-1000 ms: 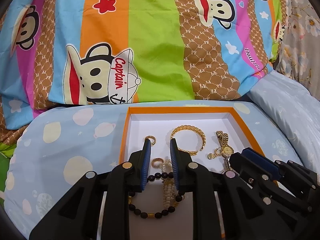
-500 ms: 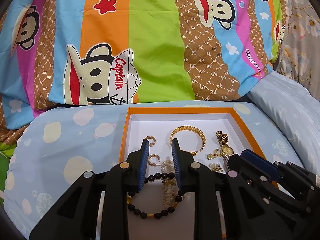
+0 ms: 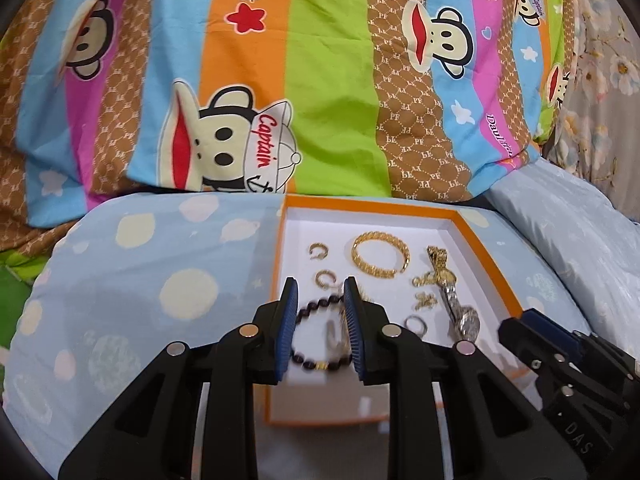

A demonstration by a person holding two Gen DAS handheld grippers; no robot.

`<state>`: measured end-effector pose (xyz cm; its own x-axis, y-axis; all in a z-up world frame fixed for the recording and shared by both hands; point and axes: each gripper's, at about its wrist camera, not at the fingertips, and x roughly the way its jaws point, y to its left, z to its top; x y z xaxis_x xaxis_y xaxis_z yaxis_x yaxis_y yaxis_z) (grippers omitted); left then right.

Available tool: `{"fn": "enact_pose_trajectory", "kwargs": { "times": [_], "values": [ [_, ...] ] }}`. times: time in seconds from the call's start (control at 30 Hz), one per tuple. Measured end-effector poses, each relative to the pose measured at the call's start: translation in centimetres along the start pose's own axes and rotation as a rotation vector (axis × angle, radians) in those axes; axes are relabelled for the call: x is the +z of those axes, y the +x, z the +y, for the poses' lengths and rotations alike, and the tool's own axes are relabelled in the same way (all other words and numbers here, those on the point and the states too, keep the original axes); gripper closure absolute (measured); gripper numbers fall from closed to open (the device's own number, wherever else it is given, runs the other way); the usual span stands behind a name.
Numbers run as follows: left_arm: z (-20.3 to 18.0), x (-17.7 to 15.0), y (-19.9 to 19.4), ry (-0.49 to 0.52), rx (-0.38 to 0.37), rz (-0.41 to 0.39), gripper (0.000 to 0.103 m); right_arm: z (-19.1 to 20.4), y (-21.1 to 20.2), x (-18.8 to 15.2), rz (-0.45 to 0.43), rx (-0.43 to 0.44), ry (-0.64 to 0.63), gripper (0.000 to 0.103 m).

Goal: Organize jewelry

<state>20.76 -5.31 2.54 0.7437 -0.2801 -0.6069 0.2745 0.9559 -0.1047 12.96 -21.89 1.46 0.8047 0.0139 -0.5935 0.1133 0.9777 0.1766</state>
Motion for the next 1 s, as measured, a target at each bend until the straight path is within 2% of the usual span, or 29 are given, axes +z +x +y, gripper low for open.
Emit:
{"fn": "enact_pose_trajectory", "kwargs": {
  "times": [0.03, 0.1, 0.23, 0.33, 0.4, 0.43, 0.63, 1.0],
  "values": [
    [0.1, -0.4, -0.4, 0.0, 0.002, -0.001, 0.079, 0.0, -0.5, -0.5, 0.0, -0.001, 0.0, 0.077],
    [0.1, -1.5, -1.3, -0.002, 0.007, 0.007, 0.069, 0.1, -1.3, -1.6, 0.007, -0.007, -0.006, 0.076],
    [-0.8, -3.4, -2.9, 0.043, 0.038, 0.004, 0.068, 0.4, -2.1, -3.1, 0.031, -0.001, -0.003, 0.075],
    [-1.5, -4.2, -3.6, 0.067, 0.052, 0.006, 0.065, 0.8, -2.7, -3.5, 0.014, -0.018, -0.01, 0.064],
    [-1.8, -4.5, -3.9, 0.07, 0.065, 0.004, 0.053, 0.9, -2.9, -3.5, 0.004, -0.029, -0.015, 0.061],
    [-2.0, -4.5, -4.0, 0.076, 0.074, -0.002, 0.052, 0.9, -2.9, -3.5, 0.005, -0.029, -0.016, 0.06],
    [-2.7, -4.5, -3.6, 0.113, 0.101, 0.011, 0.051, 1.0, -2.1, -3.4, 0.035, -0.031, -0.018, 0.06],
    [-2.3, -4.3, -2.8, 0.09, 0.115, 0.036, 0.051, 1.6, -2.0, -3.3, 0.036, -0.054, -0.043, 0.059]
  ]
}}
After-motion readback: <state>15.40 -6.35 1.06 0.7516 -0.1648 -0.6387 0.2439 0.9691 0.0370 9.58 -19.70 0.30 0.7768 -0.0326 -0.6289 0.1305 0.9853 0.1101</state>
